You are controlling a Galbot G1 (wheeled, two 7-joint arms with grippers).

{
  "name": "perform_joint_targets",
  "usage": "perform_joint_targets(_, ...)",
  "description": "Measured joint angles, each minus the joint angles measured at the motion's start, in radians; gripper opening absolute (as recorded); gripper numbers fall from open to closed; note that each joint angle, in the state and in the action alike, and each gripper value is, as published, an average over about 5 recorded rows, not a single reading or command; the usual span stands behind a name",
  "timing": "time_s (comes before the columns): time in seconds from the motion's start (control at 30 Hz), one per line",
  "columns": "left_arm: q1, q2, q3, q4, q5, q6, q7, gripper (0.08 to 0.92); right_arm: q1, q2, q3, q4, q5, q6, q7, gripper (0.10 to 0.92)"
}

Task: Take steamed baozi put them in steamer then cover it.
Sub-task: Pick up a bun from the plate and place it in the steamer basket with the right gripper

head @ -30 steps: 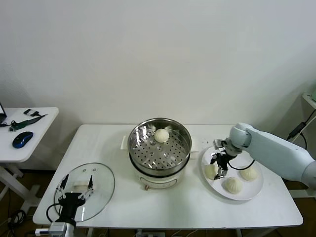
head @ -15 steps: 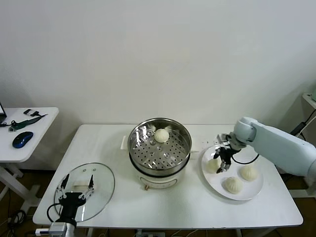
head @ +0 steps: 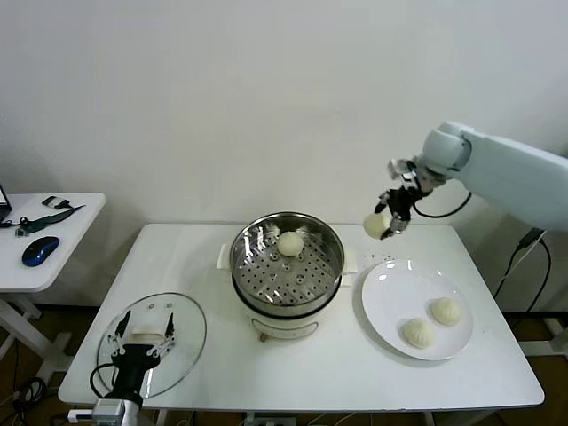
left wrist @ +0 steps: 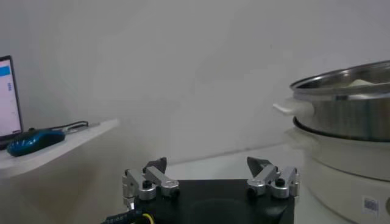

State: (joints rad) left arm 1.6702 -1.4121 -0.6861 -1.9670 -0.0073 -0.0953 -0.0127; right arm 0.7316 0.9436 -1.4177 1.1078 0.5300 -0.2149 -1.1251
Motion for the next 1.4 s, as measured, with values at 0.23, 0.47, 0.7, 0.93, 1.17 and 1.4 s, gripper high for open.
perform_joint_targets(0.23, 0.012, 0.003, 0.002, -0.015, -0.005, -0.003, 0.003, 0.823, 0.031, 0.144, -0.023, -0.011, 0.086, -0.048, 0.040, 0.675)
perform_joint_targets(0.47, 0.028, 0.002, 0.002, -0.025, -0.008, -0.010, 0.003, 0.823, 0.009, 0.295, -0.040, -0.039, 0.134, -0.087, 0.078, 0.679)
perform_joint_targets(0.7, 0.034, 0.005, -0.001, -0.030, -0.022, -0.010, 0.003, 0.823, -0.043, 0.408, -0.066, -0.058, 0.149, -0.114, 0.112, 0.679)
perform_joint_targets(0.93, 0.027, 0.006, -0.005, -0.038, -0.039, 0.000, 0.001, 0.823, -0.109, 0.480, -0.086, -0.081, 0.138, -0.126, 0.131, 0.679)
perform_joint_targets(1.17, 0.018, 0.008, -0.003, -0.039, -0.043, 0.008, 0.002, 0.823, -0.146, 0.508, -0.096, -0.097, 0.125, -0.133, 0.139, 0.681)
perform_joint_targets(1.4, 0.010, 0.009, -0.004, -0.037, -0.046, 0.014, 0.002, 0.823, -0.161, 0.517, -0.095, -0.105, 0.108, -0.140, 0.142, 0.787)
